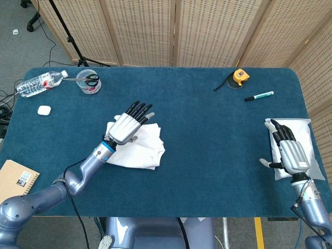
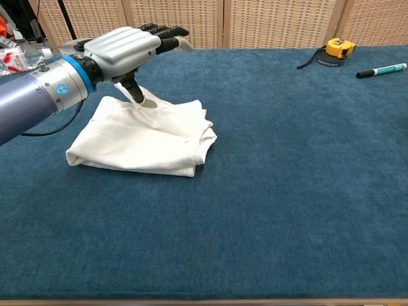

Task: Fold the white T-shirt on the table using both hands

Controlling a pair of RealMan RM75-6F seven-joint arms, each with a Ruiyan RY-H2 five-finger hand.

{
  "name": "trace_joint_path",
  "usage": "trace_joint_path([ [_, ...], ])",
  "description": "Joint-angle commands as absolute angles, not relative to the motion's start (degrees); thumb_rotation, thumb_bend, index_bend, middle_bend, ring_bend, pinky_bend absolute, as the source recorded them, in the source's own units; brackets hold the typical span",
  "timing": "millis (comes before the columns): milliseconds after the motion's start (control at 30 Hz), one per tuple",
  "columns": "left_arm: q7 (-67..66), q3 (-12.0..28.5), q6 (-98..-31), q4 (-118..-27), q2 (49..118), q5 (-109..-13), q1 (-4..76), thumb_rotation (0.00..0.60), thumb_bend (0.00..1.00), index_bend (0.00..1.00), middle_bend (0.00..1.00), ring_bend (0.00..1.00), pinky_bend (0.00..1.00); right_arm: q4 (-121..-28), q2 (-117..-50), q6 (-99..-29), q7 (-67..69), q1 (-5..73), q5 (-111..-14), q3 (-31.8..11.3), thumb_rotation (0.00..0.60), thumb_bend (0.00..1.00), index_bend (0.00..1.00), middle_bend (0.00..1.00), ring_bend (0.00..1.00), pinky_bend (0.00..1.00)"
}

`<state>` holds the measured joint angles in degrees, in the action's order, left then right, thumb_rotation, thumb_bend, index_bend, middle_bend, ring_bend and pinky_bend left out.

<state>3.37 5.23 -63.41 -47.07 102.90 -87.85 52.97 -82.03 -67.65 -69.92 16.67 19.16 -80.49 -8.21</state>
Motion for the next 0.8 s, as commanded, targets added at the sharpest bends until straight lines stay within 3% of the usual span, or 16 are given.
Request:
trace_joint_path([
  [33, 5.8, 4.1, -64.0, -48.6, 102.4, -89.0, 52.2, 0.6, 0.11, 0.0, 0.0, 0.0, 0.0, -82.0, -67.7, -69.8, 16.6, 19.2, -80.4, -8.2, 0.6, 0.13, 0.0, 0.0, 0.0, 0.0],
  [167, 3.7, 4.5, -65.7, -47.5, 103.3, -89.7, 52.2, 0.6, 0.13, 0.0, 0.0, 0.0, 0.0, -81.9, -67.7, -69.7, 16.7, 19.2, -80.3, -8.2, 0.6, 0.13, 0.0, 0.0, 0.0, 0.0],
  [300, 1.5, 8.5, -59.0, -47.4, 102.1, -85.0, 55.0, 0.6, 0.18, 0.0, 0.0, 0.0, 0.0, -81.8, -67.7, -69.6, 16.8, 19.2, -80.2, -8.2, 0.6, 0.13, 0.0, 0.0, 0.0, 0.0],
  [467, -0.6, 10.6, -55.1, -48.9, 99.6, -81.9, 56.0, 0.6, 0.32, 0.04, 0.0, 0.0, 0.0, -81.5, -67.7, -69.4, 17.0, 19.3, -79.8, -8.4, 0.6, 0.13, 0.0, 0.0, 0.0, 0.0],
  [633, -2.8, 11.8, -50.6, -50.9, 96.3, -77.8, 55.5, 0.6, 0.41, 0.17, 0.0, 0.0, 0.0, -81.3, -67.8, -68.9, 16.9, 19.4, -79.6, -8.3, 0.6, 0.13, 0.0, 0.0, 0.0, 0.0],
  [800, -3.5, 10.0, -44.3, -53.9, 92.1, -75.2, 54.3, 0.6, 0.44, 0.29, 0.0, 0.0, 0.0, -81.3, -68.0, -68.6, 16.5, 19.6, -79.4, -8.3, 0.6, 0.13, 0.0, 0.0, 0.0, 0.0],
])
